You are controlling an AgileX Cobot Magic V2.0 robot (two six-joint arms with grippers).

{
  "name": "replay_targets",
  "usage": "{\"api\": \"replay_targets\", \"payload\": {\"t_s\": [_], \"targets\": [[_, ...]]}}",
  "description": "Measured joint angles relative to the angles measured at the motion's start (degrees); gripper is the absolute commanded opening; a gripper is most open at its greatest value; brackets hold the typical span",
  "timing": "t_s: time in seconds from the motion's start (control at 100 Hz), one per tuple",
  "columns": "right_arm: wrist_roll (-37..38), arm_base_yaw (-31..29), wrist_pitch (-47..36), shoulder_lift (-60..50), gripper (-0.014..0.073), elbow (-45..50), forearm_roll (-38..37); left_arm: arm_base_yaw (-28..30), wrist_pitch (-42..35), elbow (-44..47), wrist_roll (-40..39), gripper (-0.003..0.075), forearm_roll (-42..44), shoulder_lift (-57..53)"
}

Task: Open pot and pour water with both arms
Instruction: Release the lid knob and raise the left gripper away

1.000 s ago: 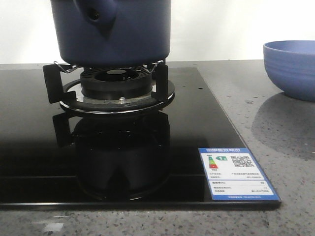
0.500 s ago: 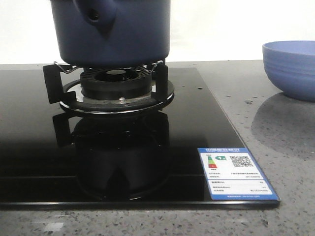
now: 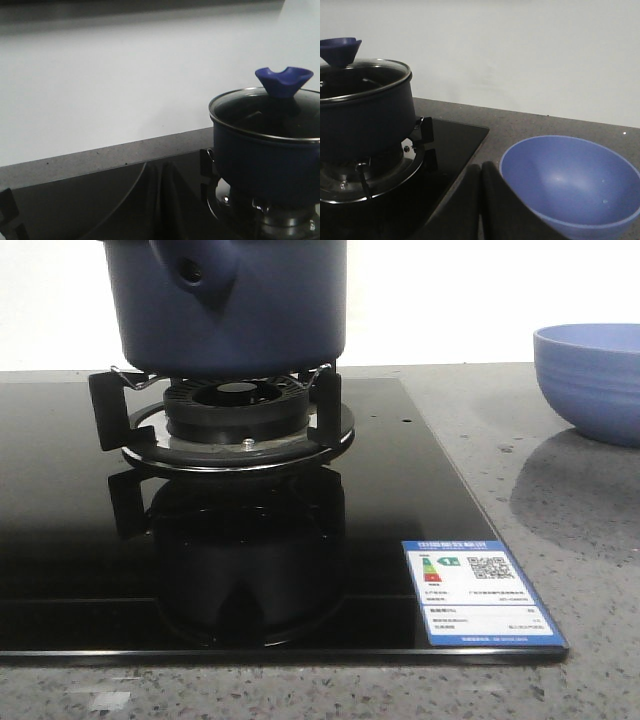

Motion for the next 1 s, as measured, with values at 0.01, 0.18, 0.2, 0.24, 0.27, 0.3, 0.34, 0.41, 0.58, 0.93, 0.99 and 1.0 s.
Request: {"api": "replay_targets", "payload": {"t_s": [0.01,0.18,0.2,0.24,0.27,0.3,0.34,0.41,0.58,0.93,0.99,1.0], "targets": [[0.0,0.0,0.0,0.0,-0.0042,0.1,0.0,0.0,0.0,0.3,0.0,-0.0020,-0.2,-0.2],[0.0,0.0,0.0,0.0,-0.0042,1.5,0.1,0.0,1.7,1.8,0.1,-0.0020,-3.4,-2.0],[0.0,0.0,0.0,0.0,-0.0042,1.5,0.1,0.0,1.9,1.8,0.1,-0.0020,-3.7,-2.0],[0.0,0.0,0.0,0.0,-0.0042,1.5,0.1,0.0,2.3,1.8,0.1,-0.0020,-3.9,-2.1],[0.0,0.0,0.0,0.0,-0.0042,1.5,0.1,0.0,2.5,1.8,0.1,-0.0020,-4.1,-2.1],[0.0,0.0,0.0,0.0,-0.0042,1.5,0.1,0.0,2.6,1.8,0.1,-0.0020,-4.2,-2.1],[0.0,0.0,0.0,0.0,-0.0042,1.5,0.1,0.0,2.6,1.8,0.1,-0.0020,-4.2,-2.1],[0.0,0.0,0.0,0.0,-0.0042,1.5,0.1,0.0,2.6,1.8,0.1,-0.0020,-4.3,-2.1],[0.0,0.0,0.0,0.0,-0.0042,1.5,0.1,0.0,2.7,1.8,0.1,-0.0020,-4.3,-2.1],[0.0,0.0,0.0,0.0,-0.0042,1.5,0.1,0.0,2.2,1.8,0.1,-0.0020,-4.3,-2.1],[0.0,0.0,0.0,0.0,-0.0042,1.5,0.1,0.0,1.4,1.9,0.1,-0.0020,-5.3,-2.1],[0.0,0.0,0.0,0.0,-0.0042,1.5,0.1,0.0,1.4,2.0,0.1,-0.0020,-5.4,-2.1]]}}
